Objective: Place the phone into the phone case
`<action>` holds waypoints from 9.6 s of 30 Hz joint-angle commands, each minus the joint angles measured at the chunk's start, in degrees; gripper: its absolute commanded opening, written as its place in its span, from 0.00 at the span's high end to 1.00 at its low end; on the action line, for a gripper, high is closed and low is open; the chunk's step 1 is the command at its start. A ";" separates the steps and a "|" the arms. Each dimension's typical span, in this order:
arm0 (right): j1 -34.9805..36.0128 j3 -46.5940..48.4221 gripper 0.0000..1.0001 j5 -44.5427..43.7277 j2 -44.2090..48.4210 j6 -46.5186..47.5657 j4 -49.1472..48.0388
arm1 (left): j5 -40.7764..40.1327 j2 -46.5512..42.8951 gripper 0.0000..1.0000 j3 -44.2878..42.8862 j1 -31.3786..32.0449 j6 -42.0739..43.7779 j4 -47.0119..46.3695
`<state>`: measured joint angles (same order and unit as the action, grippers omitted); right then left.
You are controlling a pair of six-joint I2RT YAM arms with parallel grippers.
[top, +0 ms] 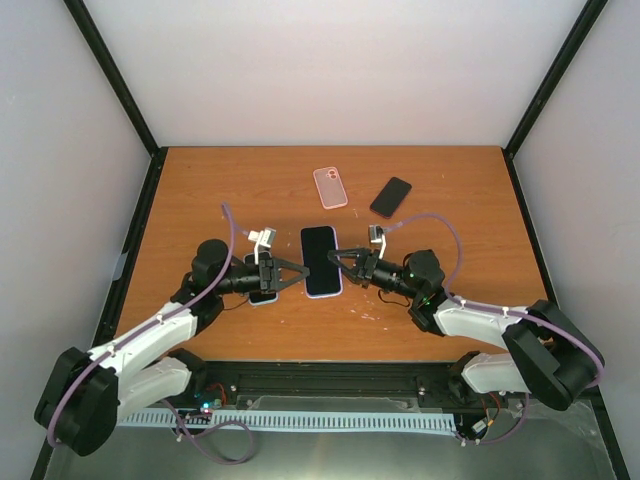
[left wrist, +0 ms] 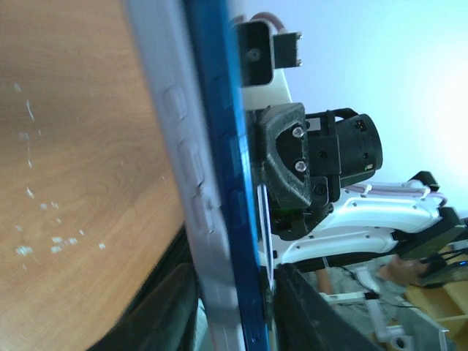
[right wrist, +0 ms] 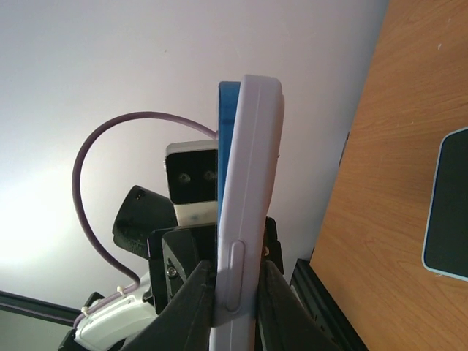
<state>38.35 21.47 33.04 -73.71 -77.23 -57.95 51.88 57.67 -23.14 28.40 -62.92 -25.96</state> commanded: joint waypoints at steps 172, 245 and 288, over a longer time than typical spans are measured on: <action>2.43 6.22 0.83 3.16 20.41 19.45 25.24 | 11.27 2.36 1.00 -12.37 -0.04 19.32 7.40; 2.43 17.21 0.97 -0.54 -11.73 28.74 34.94 | -39.55 -4.98 0.01 -20.85 -0.02 29.56 47.91; -8.39 47.78 0.40 -26.95 -32.22 46.13 70.63 | -45.90 -10.50 0.00 -16.27 -0.02 29.74 48.85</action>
<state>32.08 64.60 16.34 -107.44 -36.05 5.89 6.52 48.51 -39.75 28.38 -31.51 23.00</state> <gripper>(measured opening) 0.564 0.995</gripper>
